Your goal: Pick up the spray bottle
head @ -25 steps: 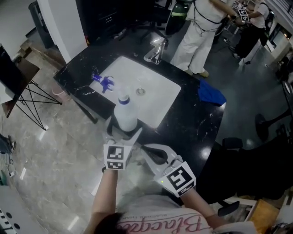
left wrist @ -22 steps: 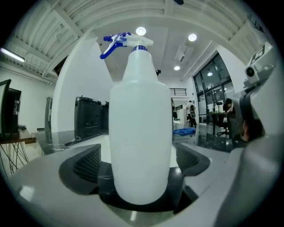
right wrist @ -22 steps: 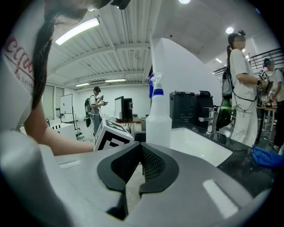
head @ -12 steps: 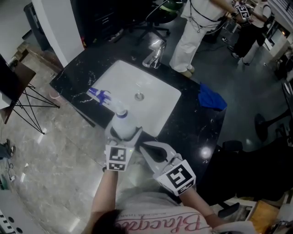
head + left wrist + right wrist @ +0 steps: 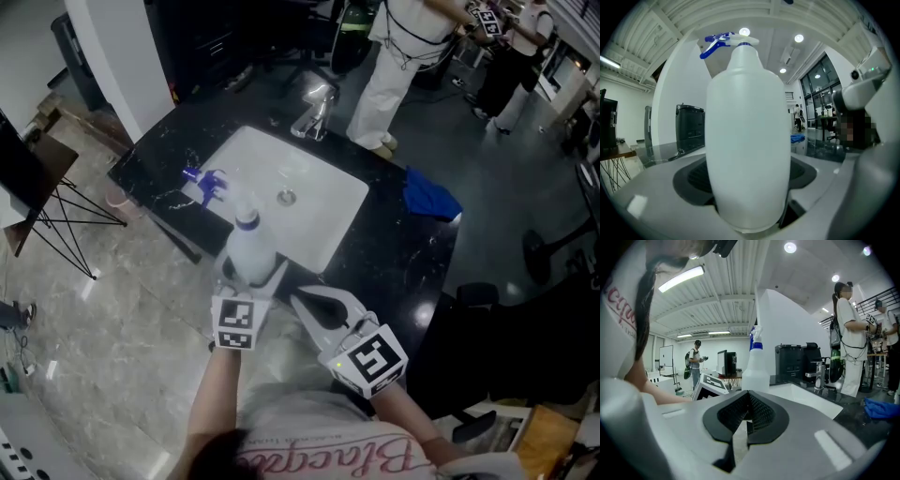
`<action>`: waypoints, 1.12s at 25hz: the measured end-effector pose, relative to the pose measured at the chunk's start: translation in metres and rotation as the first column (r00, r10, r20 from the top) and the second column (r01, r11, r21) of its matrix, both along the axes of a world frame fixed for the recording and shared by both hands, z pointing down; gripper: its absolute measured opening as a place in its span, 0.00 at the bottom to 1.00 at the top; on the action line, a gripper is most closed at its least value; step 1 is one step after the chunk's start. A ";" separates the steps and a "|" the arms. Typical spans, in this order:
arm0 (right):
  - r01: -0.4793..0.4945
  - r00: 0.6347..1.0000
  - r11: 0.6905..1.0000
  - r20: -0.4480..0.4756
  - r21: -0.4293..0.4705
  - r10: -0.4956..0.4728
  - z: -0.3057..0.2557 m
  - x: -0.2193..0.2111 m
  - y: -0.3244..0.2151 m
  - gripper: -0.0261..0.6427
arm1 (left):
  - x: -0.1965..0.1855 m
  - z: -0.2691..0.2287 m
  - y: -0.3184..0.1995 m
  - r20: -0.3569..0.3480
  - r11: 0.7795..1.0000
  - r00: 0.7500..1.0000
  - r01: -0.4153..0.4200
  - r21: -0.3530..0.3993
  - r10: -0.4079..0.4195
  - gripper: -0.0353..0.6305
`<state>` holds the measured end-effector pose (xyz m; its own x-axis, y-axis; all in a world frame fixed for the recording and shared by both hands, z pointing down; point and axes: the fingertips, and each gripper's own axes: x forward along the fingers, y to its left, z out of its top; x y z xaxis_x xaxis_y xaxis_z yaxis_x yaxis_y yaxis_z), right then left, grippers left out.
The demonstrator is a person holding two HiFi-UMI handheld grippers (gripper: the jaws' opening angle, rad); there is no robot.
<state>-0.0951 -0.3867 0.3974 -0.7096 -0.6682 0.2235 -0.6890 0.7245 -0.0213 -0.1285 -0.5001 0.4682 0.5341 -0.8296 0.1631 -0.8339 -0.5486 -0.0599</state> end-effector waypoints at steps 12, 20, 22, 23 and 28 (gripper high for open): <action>-0.043 0.999 0.995 -0.005 0.092 0.044 -0.023 0.008 0.046 0.04 | -0.002 -0.070 0.046 -0.052 0.990 0.998 -0.009 0.140 0.017 0.68; -0.077 0.997 0.986 0.007 0.151 0.077 -0.040 0.013 0.067 0.04 | -0.002 -0.094 0.089 -0.058 0.986 0.998 -0.020 0.164 0.030 0.68; -0.077 0.997 0.986 0.006 0.150 0.077 -0.041 0.013 0.073 0.04 | -0.002 -0.095 0.098 -0.055 0.986 0.998 -0.022 0.165 0.031 0.68; -0.074 0.997 0.986 0.003 0.150 0.074 -0.041 0.013 0.077 0.04 | -0.001 -0.095 0.102 -0.054 0.986 0.998 -0.022 0.166 0.032 0.68; -0.072 0.997 0.986 -0.001 0.148 0.073 -0.039 0.017 0.091 0.04 | 0.004 -0.103 0.119 -0.057 0.983 0.998 -0.019 0.183 0.029 0.68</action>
<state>-0.0777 -0.2952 0.3579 -0.6568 -0.7440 0.1227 -0.7396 0.6674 0.0871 -0.1243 -0.3811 0.3648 0.5584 -0.8293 -0.0220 -0.8257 -0.5530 -0.1115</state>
